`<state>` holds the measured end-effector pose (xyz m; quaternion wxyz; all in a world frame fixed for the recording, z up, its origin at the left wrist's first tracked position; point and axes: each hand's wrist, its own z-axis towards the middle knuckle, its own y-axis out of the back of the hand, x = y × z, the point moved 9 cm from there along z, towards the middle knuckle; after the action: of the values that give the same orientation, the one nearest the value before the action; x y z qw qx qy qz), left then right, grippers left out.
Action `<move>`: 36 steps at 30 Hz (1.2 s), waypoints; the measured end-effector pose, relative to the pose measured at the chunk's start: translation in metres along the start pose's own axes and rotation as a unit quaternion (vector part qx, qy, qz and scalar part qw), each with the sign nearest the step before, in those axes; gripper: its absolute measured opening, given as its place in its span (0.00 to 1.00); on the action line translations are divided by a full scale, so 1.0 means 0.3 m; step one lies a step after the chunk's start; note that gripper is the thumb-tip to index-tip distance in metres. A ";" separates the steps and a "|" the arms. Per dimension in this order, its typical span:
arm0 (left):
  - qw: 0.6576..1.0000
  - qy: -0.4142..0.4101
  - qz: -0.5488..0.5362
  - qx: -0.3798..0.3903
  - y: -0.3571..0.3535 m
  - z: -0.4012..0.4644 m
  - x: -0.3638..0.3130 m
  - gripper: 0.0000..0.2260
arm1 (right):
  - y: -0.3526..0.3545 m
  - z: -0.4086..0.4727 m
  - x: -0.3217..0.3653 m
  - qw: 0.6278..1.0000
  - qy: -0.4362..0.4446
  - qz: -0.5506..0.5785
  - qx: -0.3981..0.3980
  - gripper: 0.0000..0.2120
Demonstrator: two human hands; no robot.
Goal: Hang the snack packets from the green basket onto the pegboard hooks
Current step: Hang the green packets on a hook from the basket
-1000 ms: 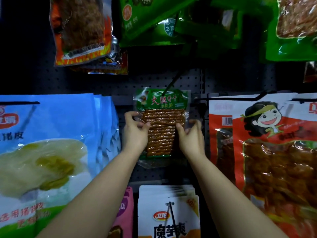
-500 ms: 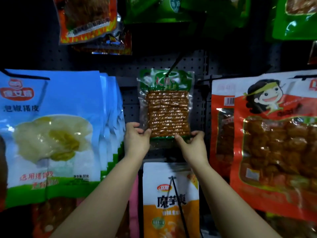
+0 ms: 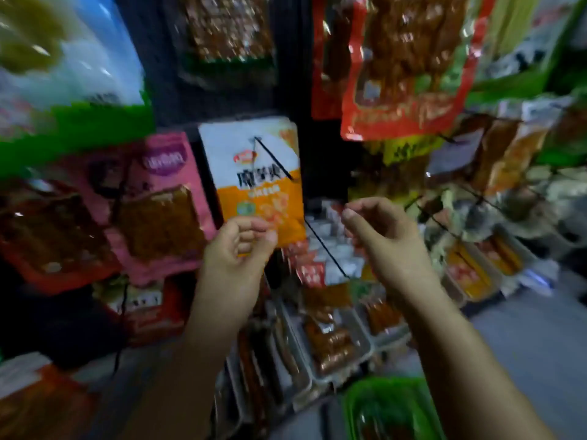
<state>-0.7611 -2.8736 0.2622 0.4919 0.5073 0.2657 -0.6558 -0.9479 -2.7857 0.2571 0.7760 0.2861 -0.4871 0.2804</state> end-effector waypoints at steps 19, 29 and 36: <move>0.883 0.351 0.072 0.303 -1.066 -0.920 1.455 0.12 | 0.636 -1.149 -1.719 0.829 -0.518 -0.211 0.035 0.01; 0.769 0.582 0.094 0.245 -1.426 -1.287 2.586 0.06 | 0.516 -1.323 -2.827 0.756 -0.527 -0.303 0.244 0.16; 0.764 0.572 0.180 0.238 -1.531 -1.254 2.939 0.14 | 0.498 -1.266 -3.298 0.718 -0.563 -0.330 0.240 0.29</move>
<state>-1.0304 -2.7136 -0.7536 0.2211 0.9275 0.2376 -0.1854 -1.1927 -2.5666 -0.7615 0.3071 0.7103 -0.6256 -0.0992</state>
